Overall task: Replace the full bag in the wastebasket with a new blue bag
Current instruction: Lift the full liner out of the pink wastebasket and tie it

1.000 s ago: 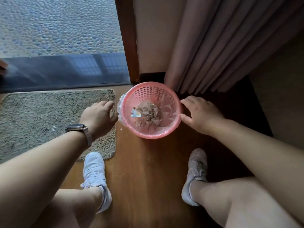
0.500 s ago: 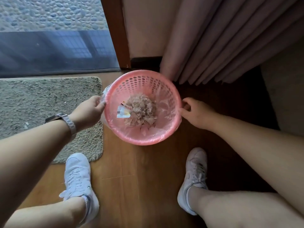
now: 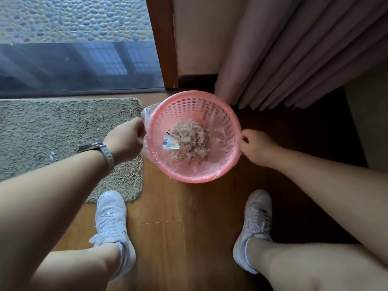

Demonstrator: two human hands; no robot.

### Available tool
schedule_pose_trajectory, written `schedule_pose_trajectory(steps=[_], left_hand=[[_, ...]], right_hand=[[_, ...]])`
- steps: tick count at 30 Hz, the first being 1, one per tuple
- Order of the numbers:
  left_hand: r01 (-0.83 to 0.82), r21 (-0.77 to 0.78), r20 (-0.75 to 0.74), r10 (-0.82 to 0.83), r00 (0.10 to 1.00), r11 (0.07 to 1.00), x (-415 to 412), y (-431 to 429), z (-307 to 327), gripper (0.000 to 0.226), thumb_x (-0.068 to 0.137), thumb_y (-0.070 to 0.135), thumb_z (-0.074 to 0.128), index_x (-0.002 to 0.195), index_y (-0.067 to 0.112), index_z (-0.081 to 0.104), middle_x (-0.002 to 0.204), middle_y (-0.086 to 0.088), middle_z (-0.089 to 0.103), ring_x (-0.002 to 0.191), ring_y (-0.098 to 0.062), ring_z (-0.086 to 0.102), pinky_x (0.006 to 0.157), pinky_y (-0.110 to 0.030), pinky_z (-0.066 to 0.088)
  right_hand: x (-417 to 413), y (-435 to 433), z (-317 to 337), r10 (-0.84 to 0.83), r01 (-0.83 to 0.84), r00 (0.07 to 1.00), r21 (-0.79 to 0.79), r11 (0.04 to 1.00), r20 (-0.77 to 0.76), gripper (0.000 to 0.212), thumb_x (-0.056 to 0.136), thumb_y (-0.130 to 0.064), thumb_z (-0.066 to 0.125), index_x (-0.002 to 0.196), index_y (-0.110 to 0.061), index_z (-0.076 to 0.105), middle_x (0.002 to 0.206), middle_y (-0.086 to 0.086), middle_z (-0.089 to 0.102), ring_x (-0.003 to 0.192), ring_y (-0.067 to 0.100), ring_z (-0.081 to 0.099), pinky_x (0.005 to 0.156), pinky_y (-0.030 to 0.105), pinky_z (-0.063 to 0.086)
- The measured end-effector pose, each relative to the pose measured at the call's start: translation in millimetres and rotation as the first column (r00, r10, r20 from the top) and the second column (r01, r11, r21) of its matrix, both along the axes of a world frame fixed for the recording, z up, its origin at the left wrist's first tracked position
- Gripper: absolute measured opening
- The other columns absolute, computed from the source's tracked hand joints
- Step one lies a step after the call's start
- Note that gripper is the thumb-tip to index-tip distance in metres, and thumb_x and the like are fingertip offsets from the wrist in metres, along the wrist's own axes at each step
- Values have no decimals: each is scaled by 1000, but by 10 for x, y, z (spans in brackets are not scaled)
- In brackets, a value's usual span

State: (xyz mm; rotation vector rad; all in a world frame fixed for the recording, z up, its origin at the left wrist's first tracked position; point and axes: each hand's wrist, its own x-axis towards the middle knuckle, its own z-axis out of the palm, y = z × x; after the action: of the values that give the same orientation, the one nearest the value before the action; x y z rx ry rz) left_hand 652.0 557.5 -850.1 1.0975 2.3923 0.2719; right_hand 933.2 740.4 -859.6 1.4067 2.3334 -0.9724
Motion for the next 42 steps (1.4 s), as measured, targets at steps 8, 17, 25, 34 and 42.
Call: schedule_pose_trajectory(steps=[8, 17, 25, 34, 42], left_hand=[[-17, 113, 204, -7, 979, 993, 142, 54, 229, 10, 95, 20, 54, 88, 15, 59, 86, -4, 65, 80, -27, 61, 70, -38, 52], [-53, 105, 474, -3, 881, 993, 271, 97, 340, 12, 97, 18, 55, 94, 7, 60, 87, 6, 69, 49, 8, 59, 36, -11, 32], [-40, 106, 296, 7, 955, 993, 277, 105, 165, 16, 87, 28, 67, 91, 16, 58, 91, 2, 64, 84, -16, 62, 72, -35, 54], [84, 215, -97, -64, 993, 973, 167, 31, 29, 22, 89, 31, 58, 108, 19, 55, 86, 4, 63, 72, -21, 60, 61, -34, 48], [122, 165, -131, -101, 986, 979, 10, -3, -50, 24, 90, 35, 60, 110, 25, 67, 91, 2, 60, 75, -19, 58, 61, -32, 46]], right_hand=[[-219, -148, 260, 181, -161, 977, 170, 972, -113, 33, 92, -27, 51, 61, -30, 37, 75, -8, 47, 64, 14, 49, 50, 26, 32], [-225, -202, 154, 238, -220, 967, 168, 961, -94, 22, 91, -27, 48, 71, -19, 49, 87, 0, 50, 71, 18, 49, 59, 30, 42], [-267, -226, 89, 98, -93, 975, 34, 995, -201, 12, 88, -23, 55, 77, -17, 55, 78, -1, 59, 69, 17, 57, 54, 30, 46], [-143, -62, -131, -54, 61, 983, 32, 998, -176, 20, 86, -22, 58, 104, -14, 54, 99, 3, 55, 83, 21, 57, 68, 31, 49], [-333, -5, -69, 65, -52, 980, 68, 996, -188, 29, 85, -35, 58, 109, -18, 57, 101, 1, 59, 85, 19, 58, 75, 39, 53]])
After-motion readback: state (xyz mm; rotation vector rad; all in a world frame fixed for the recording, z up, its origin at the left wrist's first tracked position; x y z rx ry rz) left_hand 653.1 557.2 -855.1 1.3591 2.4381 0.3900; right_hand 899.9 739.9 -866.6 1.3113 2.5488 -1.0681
